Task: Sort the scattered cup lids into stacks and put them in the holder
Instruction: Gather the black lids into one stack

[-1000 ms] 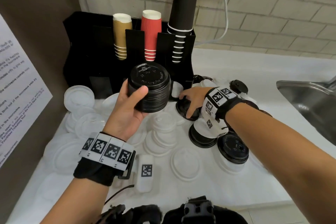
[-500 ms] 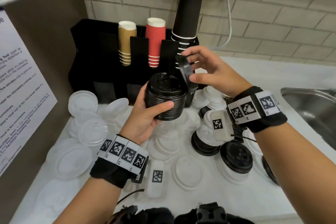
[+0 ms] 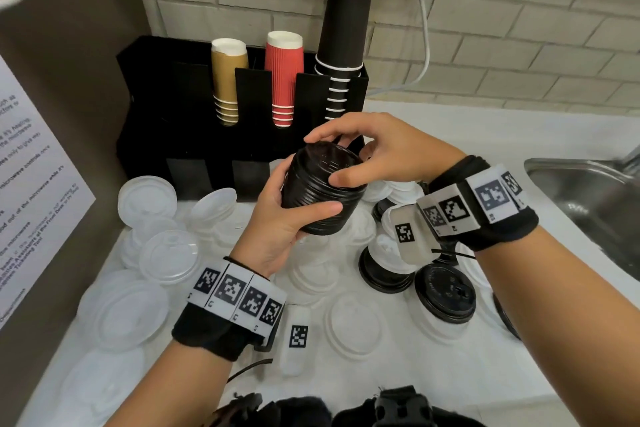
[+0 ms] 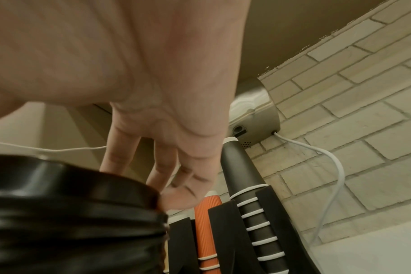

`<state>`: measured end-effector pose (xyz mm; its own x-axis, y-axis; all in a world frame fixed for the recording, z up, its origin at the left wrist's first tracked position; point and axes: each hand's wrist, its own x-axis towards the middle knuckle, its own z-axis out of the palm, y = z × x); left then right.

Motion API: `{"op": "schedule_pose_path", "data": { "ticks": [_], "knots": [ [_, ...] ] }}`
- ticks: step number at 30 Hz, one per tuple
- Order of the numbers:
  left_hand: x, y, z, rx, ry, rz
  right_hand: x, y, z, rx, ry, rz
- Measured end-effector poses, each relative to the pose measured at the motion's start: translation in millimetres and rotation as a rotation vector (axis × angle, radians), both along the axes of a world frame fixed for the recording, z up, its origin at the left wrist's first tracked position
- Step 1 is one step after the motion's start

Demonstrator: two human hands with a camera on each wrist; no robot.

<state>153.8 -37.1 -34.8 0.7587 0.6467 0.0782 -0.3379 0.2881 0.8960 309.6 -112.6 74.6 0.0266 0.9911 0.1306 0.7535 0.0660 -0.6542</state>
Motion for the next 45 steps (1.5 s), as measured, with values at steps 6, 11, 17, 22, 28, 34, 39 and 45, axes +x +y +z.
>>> {"op": "schedule_pose_path", "data": {
  "ticks": [6,11,17,22,28,34,39,45],
  "knots": [
    [-0.8,-2.4,-2.4,0.005,0.006,-0.002,-5.5,-3.6,-3.1,0.030,-0.055,0.002],
    [-6.7,2.4,-2.3,-0.002,-0.018,0.042,13.3,-17.3,-6.6,0.039,0.069,-0.152],
    [-12.7,5.5,-1.5,-0.008,-0.049,0.093,36.4,-36.5,-52.1,-0.712,-0.548,-0.085],
    [-14.7,2.1,-1.5,0.005,-0.045,0.077,31.9,-36.1,-79.7,-0.913,-1.024,-0.015],
    [-20.9,5.6,-1.9,0.012,-0.049,0.089,30.4,-36.3,-75.1,-0.822,-1.108,-0.016],
    [-25.0,12.2,-1.4,0.009,-0.064,0.102,25.7,-17.9,-44.9,-0.575,-0.950,-0.123],
    [-23.3,13.1,-3.4,0.005,-0.083,0.074,8.4,-10.1,-48.7,-0.712,-0.954,-0.042],
    [-22.7,14.4,-3.2,-0.014,-0.085,0.068,-2.9,-22.6,-76.6,-0.919,-0.854,0.006]
  ]
}}
